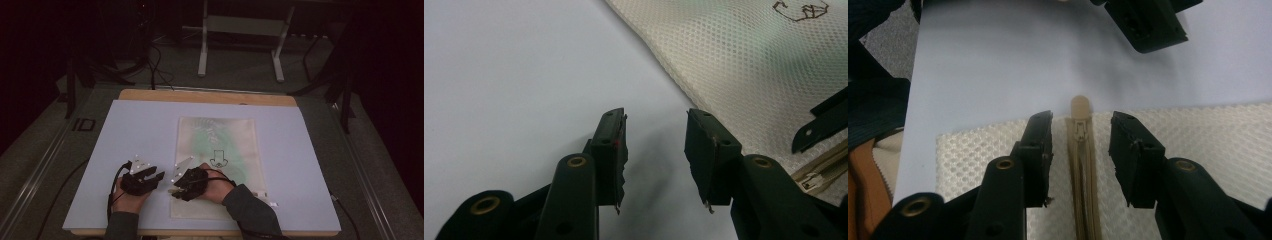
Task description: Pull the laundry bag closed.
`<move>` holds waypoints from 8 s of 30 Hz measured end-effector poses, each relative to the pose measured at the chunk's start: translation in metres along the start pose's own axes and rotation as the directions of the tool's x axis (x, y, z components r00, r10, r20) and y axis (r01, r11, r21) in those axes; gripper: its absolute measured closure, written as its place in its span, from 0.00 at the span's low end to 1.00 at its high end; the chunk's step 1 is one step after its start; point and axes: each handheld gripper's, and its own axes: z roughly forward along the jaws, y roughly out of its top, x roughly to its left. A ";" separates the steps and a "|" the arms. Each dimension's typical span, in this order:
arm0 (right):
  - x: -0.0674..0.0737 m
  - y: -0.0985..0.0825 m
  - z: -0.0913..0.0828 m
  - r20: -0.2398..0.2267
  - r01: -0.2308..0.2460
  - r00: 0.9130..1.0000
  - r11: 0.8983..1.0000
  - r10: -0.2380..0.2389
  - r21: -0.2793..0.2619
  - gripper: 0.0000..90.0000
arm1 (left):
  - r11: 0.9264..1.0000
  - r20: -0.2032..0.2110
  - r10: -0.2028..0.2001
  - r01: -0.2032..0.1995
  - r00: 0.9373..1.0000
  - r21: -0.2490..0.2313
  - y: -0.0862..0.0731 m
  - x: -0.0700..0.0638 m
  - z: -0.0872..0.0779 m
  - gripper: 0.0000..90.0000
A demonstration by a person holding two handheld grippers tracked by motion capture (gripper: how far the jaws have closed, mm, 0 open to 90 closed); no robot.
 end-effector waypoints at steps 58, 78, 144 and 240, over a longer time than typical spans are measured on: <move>0.005 0.022 0.027 0.020 0.034 0.999 0.999 -0.035 0.041 0.88 | 1.000 -0.003 -0.004 0.004 1.000 -0.004 0.000 0.001 -0.001 0.66; 0.010 0.013 -0.001 0.044 0.031 0.999 0.999 -0.030 -0.016 0.90 | 1.000 -0.004 -0.003 0.003 1.000 -0.003 0.000 0.001 0.000 0.65; 0.000 -0.004 0.000 -0.004 0.035 0.999 0.991 -0.035 0.126 0.91 | 0.998 0.198 0.043 -0.053 0.979 0.044 0.001 -0.036 0.005 0.98; 0.003 -0.020 -0.020 0.011 0.080 0.996 0.974 -0.085 0.213 0.92 | 0.987 0.177 0.099 -0.120 0.979 0.110 0.003 -0.044 0.015 0.99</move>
